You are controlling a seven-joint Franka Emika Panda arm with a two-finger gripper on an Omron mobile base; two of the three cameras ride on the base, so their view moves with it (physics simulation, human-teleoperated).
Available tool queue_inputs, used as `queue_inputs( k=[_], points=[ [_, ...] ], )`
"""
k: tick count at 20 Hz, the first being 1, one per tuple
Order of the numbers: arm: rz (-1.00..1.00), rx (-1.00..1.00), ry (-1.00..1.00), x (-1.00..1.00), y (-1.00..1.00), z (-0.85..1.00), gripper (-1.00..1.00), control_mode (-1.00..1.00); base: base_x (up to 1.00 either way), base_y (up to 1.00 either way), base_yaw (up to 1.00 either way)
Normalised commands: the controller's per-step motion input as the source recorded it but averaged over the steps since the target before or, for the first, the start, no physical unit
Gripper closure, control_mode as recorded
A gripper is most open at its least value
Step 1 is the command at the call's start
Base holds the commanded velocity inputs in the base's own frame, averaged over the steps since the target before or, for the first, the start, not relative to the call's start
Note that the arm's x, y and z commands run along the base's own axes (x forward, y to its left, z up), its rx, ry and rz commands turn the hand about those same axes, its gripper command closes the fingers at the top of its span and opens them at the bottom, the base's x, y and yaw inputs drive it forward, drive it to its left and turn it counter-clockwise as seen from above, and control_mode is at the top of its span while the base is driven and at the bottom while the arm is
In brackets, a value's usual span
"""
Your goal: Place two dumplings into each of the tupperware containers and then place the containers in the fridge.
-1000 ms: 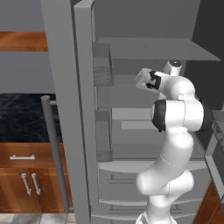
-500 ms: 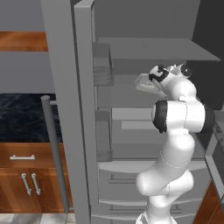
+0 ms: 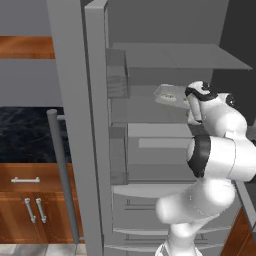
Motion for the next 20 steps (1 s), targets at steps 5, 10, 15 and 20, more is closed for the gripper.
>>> queue_inputs(
  k=[5, 10, 15, 20],
  points=[
    [0.28, -0.43, 0.41, -0.98, 0.94, 1.0, -1.0, -1.0, 0.0, 0.0, 0.0],
    [0.13, -0.31, 0.11, -1.0, 0.64, 0.85, -1.0, -1.0, 0.0, 0.0, 0.0],
    [0.15, -0.13, -0.05, -1.0, 0.27, -0.11, -1.0, -1.0, 0.0, 0.0, 0.0],
    [0.2, -0.11, -0.03, -0.92, 0.22, -0.33, -1.0, -1.0, 0.0, 0.0, 0.0]
  ],
)
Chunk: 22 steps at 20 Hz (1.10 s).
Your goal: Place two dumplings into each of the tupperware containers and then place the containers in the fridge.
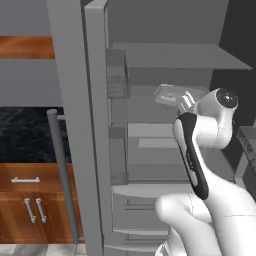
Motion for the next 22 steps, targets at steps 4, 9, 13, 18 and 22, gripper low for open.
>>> queue_inputs(
  k=[4, 9, 13, 18, 22],
  points=[
    [0.12, -0.11, 0.0, -0.68, 0.16, -0.28, -1.0, -1.0, 0.0, 0.0, 0.0],
    [0.05, -0.12, 0.0, -0.38, 0.2, -0.04, -1.0, -1.0, 0.0, 0.0, 0.0],
    [0.0, -0.01, 0.0, -0.21, 0.01, 0.0, -1.0, -1.0, 0.0, 0.0, 0.0],
    [0.0, 0.0, 0.0, 0.0, 0.0, 0.0, -1.0, 1.0, -0.91, 0.0, 0.1],
    [0.0, 0.0, 0.0, 0.0, 0.0, 0.0, -1.0, 1.0, -1.0, -0.01, 0.06]
  ],
)
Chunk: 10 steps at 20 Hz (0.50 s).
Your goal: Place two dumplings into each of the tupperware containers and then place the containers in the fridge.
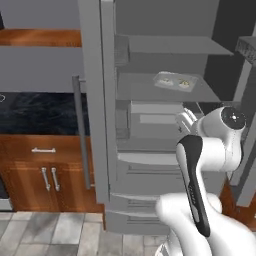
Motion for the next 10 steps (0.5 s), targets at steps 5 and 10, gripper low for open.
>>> queue_inputs(
  k=[5, 10],
  points=[
    [0.0, 0.0, 0.0, 0.0, 0.0, 0.0, -1.0, 1.0, -1.0, 0.0, 0.08],
    [0.0, 0.0, 0.0, 0.0, 0.0, 0.0, -1.0, 1.0, -1.0, -0.12, 0.13]
  ],
)
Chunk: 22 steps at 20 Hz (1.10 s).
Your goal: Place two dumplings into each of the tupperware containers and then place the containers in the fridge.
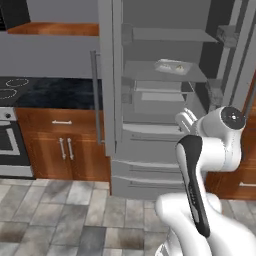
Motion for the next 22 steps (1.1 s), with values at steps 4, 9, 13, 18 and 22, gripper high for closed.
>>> queue_inputs(
  k=[4, 9, 13, 18, 22],
  points=[
    [0.0, 0.0, 0.0, 0.0, 0.0, 0.0, -1.0, 1.0, -0.97, -0.52, 0.17],
    [0.0, 0.0, 0.0, 0.0, 0.0, 0.0, -1.0, 1.0, -0.92, -0.46, 0.13],
    [0.0, 0.0, 0.0, 0.0, 0.0, 0.0, -1.0, 1.0, -1.0, -0.04, 0.04],
    [0.0, 0.0, 0.0, 0.0, 0.0, 0.0, -1.0, 1.0, -1.0, 0.02, 0.0],
    [0.0, 0.0, 0.0, 0.0, 0.0, 0.0, -1.0, 1.0, -1.0, 0.0, 0.0]
  ],
)
